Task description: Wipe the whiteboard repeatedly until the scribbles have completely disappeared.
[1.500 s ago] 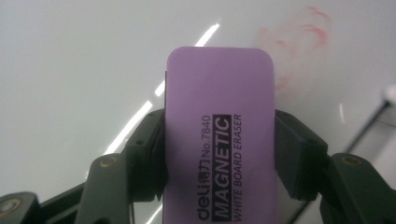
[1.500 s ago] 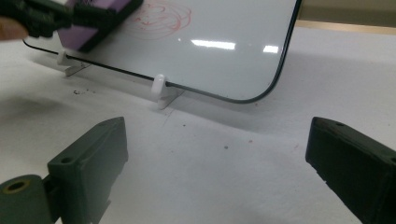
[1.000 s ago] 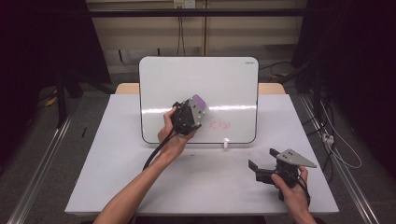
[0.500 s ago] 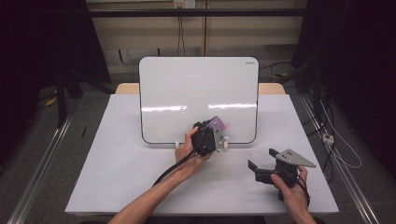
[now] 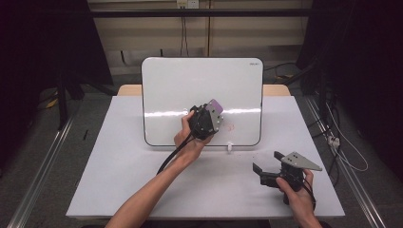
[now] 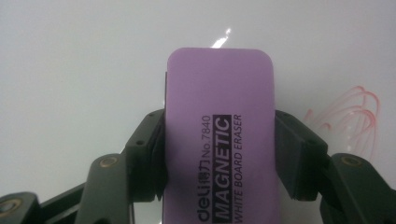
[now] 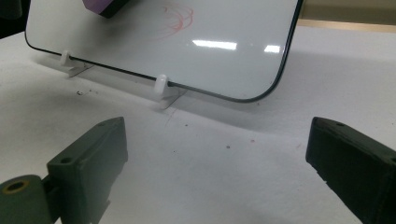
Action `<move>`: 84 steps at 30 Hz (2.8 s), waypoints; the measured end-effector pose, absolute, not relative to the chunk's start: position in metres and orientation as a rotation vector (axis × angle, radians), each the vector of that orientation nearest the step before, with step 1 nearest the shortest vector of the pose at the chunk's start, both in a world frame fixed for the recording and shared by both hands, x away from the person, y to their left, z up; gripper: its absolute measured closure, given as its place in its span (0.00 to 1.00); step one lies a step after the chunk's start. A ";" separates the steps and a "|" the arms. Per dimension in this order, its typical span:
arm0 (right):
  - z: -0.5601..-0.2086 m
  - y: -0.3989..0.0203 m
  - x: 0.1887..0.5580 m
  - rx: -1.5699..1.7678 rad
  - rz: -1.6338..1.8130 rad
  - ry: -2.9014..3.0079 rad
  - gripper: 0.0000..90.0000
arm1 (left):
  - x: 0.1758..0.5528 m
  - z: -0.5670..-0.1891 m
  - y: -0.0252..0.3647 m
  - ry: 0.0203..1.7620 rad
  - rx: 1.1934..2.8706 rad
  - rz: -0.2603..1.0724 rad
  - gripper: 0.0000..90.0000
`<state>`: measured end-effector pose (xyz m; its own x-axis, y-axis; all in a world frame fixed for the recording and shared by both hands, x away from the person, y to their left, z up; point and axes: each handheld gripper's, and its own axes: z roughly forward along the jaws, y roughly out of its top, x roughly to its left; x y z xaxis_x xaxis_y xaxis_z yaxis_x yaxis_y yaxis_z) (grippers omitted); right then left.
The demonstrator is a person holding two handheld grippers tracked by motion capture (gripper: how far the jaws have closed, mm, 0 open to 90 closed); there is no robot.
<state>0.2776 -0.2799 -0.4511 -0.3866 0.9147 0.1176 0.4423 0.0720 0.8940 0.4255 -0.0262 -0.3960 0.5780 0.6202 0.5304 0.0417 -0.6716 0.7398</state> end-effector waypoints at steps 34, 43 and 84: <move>-0.451 -0.278 0.277 1.337 1.279 1.880 0.06 | 0.400 -0.418 -0.080 0.330 2.204 1.093 0.46; -0.451 -0.279 0.277 1.335 1.283 1.877 0.06 | 0.383 -0.437 -0.091 0.290 2.228 1.040 0.46; -0.452 -0.277 0.277 1.334 1.279 1.881 0.07 | 0.406 -0.386 0.024 0.637 1.984 0.822 0.46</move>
